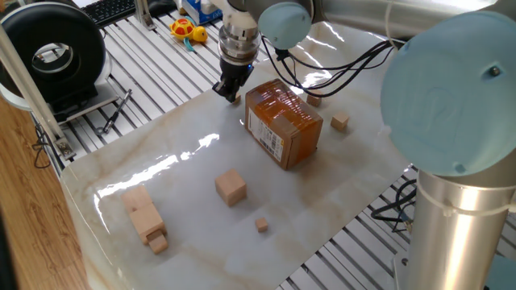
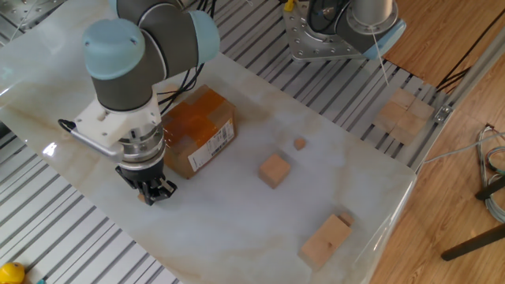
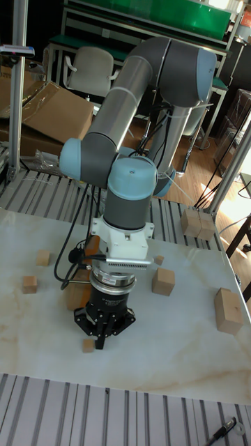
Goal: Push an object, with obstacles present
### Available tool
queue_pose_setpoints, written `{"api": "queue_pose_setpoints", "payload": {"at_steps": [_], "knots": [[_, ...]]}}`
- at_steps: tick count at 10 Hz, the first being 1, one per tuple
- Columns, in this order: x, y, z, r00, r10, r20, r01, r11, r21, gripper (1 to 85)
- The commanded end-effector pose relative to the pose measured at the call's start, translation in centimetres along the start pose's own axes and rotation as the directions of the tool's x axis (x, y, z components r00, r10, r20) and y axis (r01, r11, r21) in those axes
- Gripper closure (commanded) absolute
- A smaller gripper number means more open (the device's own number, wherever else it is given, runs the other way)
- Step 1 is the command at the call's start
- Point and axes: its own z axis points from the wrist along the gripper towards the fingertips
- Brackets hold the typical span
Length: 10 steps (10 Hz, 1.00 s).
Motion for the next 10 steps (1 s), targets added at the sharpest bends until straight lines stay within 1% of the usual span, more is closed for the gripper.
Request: {"api": "queue_pose_setpoints", "payload": {"at_steps": [1,2,3,5,7,8,10], "knots": [[-0.3,0.6,-0.2,0.999,0.044,0.013,-0.044,0.998,-0.037,84.3],[-0.4,0.9,-0.2,0.999,0.044,0.015,-0.043,0.998,-0.052,84.3],[-0.4,0.8,-0.2,0.999,0.034,0.016,-0.033,0.998,-0.047,84.3],[-0.1,-0.4,0.4,1.000,0.020,0.018,-0.020,0.999,-0.030,84.3],[-0.1,-1.6,0.5,1.000,0.010,0.022,-0.010,1.000,-0.025,84.3],[0.0,-2.3,0.4,1.000,0.002,0.019,-0.001,1.000,-0.015,84.3],[0.6,-5.0,0.0,1.000,-0.019,0.006,0.019,0.999,0.035,84.3]]}}
